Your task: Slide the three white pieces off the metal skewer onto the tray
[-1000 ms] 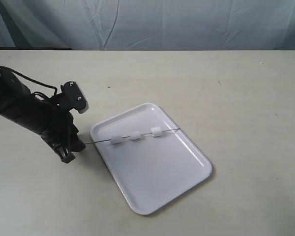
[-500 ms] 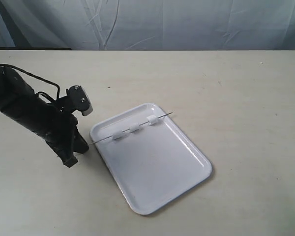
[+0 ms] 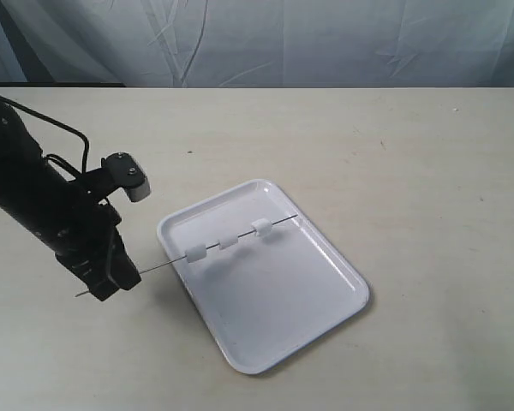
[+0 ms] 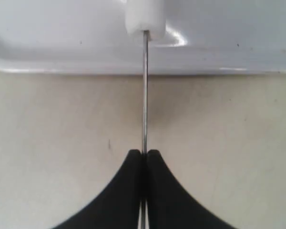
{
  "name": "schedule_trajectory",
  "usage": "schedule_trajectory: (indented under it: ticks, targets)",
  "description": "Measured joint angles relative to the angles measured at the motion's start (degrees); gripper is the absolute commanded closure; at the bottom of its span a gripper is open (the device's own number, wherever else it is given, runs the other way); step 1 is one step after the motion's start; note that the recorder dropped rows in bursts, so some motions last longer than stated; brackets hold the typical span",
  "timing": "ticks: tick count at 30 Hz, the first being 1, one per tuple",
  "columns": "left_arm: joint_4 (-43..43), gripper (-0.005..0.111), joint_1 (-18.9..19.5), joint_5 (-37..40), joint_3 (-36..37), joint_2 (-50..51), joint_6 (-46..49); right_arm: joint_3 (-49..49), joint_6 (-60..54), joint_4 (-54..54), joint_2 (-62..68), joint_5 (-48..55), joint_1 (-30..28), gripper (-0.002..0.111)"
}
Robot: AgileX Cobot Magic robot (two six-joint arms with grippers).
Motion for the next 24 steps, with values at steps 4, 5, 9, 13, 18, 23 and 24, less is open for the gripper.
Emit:
schedule_trajectory:
  ticks: [4,5,9,13,18,23,24]
  targets:
    - [2.81,0.107,0.00,1.04,0.79,-2.00,-4.18,0.00,0.00,-0.26,0.00,-12.94,0.00,0.109]
    - [3.07,0.107,0.00,1.06,1.37,-2.56,-4.47,0.00,0.00,-0.38,0.00,-15.83,0.00,0.109]
    - [3.43,0.107,0.00,1.65,3.77,-4.16,-5.26,0.00,1.91,-0.11,-0.08,-25.94,0.00,0.109]
    - [2.39,0.107,0.00,1.65,6.37,-6.26,-6.16,0.00,8.51,0.13,-0.13,-38.17,0.00,0.109]
    - [-1.40,0.107,0.00,1.65,10.11,-10.49,-6.80,0.00,11.16,0.27,-0.21,-53.45,0.00,0.109]
    - [-7.08,0.107,0.00,0.07,14.84,-15.64,-7.14,0.00,11.67,-0.17,-0.21,-59.41,0.00,0.109]
    - [-7.89,0.107,0.00,-0.17,15.54,-16.45,-7.14,0.00,12.38,-0.56,-0.21,-58.60,0.00,0.109]
